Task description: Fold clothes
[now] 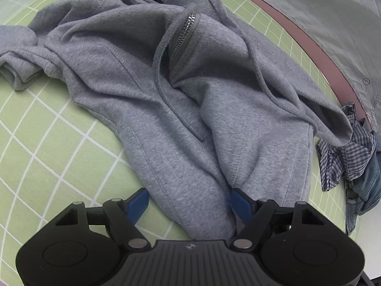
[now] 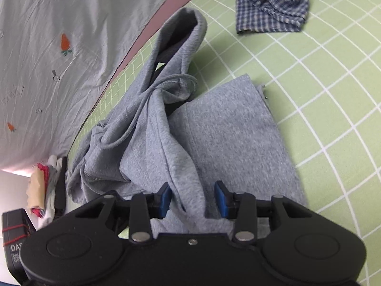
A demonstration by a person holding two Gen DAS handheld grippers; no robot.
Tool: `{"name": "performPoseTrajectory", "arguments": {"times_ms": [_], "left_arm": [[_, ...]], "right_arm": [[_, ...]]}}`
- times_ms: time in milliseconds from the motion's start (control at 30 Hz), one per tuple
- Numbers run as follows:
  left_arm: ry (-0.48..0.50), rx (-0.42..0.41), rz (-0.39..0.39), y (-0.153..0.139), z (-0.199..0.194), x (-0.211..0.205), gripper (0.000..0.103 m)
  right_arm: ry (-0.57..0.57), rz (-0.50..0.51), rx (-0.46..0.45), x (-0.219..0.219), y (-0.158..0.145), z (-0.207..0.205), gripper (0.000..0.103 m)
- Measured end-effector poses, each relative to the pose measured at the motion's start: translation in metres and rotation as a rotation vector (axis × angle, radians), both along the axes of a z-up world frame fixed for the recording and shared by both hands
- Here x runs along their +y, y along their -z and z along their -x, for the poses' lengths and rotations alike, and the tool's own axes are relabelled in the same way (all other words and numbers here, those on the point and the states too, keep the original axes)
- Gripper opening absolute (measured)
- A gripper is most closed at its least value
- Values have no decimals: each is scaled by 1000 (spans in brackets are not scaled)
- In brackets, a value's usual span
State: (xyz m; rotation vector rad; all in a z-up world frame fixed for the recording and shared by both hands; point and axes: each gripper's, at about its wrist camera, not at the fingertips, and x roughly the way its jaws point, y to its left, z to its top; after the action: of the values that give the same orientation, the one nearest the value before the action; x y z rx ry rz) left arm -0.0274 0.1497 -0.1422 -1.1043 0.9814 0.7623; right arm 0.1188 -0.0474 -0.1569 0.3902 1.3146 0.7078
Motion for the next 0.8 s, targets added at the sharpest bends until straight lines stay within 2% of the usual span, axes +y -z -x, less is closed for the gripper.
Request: {"name": "performPoseTrajectory", "arguments": {"times_ms": [33,100,133,167,267,433,567,667,800], "left_arm": [[2,10,-13,-1,-2,-1,70],[12,27,-47,-2,-5,-4,49],[16,34,-56,-2,-5,-4,20],[10,30,-48,0,-4,-1,13],[19,19,-32,2,0,5,10],[87,39,-118,-19,20,11,10],[83,72,-208,-43,54,32,9],[51,111,-247,-50,82,52,9],[16,144,-248,-44,120,69,9]], "right_arm": [[7,-6,21,-2,2,-2,33],[9,-13,43,-4,3,-6,21],[20,-32,57,-6,3,-9,14],[32,-52,71,-8,3,-11,7],[67,-112,113,-13,2,-19,6],[69,-92,-57,-20,-29,-29,6],[71,-63,-190,-40,-52,-39,6],[54,13,-255,-51,-54,-40,6],[27,81,-192,-50,-25,-19,6]]}}
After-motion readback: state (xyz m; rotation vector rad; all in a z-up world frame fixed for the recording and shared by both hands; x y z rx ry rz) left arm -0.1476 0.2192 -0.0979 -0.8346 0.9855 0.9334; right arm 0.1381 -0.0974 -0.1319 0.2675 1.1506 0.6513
